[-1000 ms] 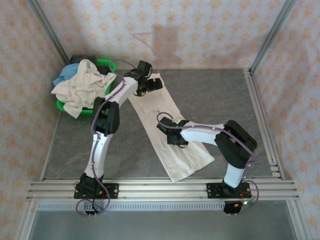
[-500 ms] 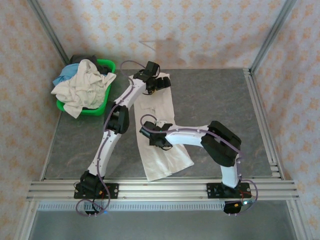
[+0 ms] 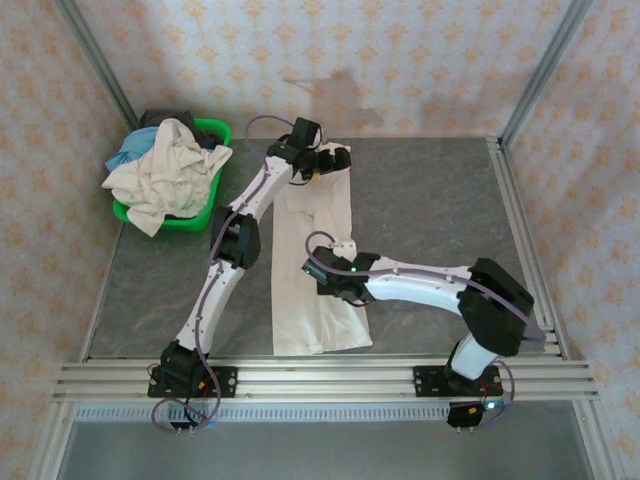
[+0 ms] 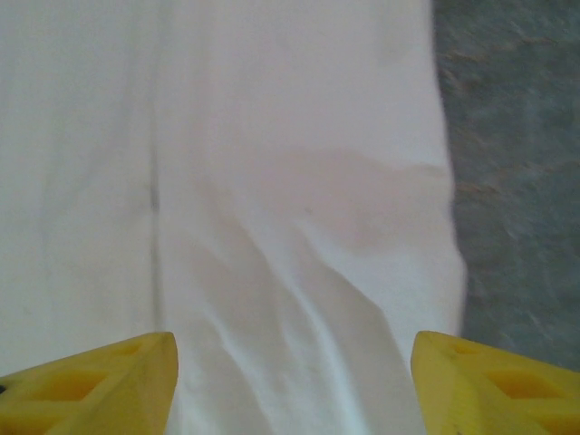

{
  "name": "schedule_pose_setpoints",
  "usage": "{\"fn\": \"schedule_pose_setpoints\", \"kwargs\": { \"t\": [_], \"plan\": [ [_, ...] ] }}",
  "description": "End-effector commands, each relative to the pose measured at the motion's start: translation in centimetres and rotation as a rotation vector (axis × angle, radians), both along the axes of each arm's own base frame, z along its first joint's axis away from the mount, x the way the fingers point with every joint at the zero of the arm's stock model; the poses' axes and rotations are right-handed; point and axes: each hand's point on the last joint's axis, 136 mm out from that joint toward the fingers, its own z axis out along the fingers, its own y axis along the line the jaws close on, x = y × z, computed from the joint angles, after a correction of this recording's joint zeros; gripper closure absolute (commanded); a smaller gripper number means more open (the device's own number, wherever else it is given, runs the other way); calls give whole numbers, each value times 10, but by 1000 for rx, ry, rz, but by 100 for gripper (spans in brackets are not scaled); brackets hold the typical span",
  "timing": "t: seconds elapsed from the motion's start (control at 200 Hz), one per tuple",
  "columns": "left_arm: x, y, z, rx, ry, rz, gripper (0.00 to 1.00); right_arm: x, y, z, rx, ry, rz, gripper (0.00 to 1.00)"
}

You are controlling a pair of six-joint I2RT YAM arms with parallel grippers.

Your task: Fold and stack the t-shirts

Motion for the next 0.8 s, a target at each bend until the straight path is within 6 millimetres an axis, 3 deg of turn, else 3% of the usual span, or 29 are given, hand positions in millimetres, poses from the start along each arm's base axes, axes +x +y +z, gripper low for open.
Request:
{"fn": "schedule_pose_setpoints", "kwargs": {
  "t": [0.0, 0.105, 0.2, 0.29, 0.365, 0.375, 0.395, 0.46, 0.636, 0.796],
  "plan": [
    [-23, 10, 124, 51, -169, -35, 0, -24, -30, -14, -45, 63, -2, 31],
    [-40, 40, 137, 176, -167, 25, 0, -43, -47, -20, 0, 111, -54, 31],
    [-54, 73, 135, 226, -123, 90, 0, -58, -50, -27, 61, 163, -60, 32],
    [-86, 97, 124, 271, -43, 123, 0, -68, -57, -33, 66, 195, -63, 34],
    [-126, 103, 124, 278, -47, 110, 0, -76, -61, -38, 68, 224, -59, 38],
    [-133, 103, 115, 284, -29, 107, 0, -77, -62, -38, 68, 228, -58, 38],
    [-145, 105, 124, 273, -56, 111, 1, -79, -63, -39, 67, 231, -56, 39],
    [-191, 111, 120, 263, -47, 110, 4, -85, -64, -41, 76, 253, -46, 43],
    [-318, 138, 78, 347, 26, 131, 10, -101, -64, -42, 103, 319, -21, 46],
    [-404, 143, 27, 347, 134, 137, 22, -113, -62, -40, 122, 371, 6, 54]
  ]
}}
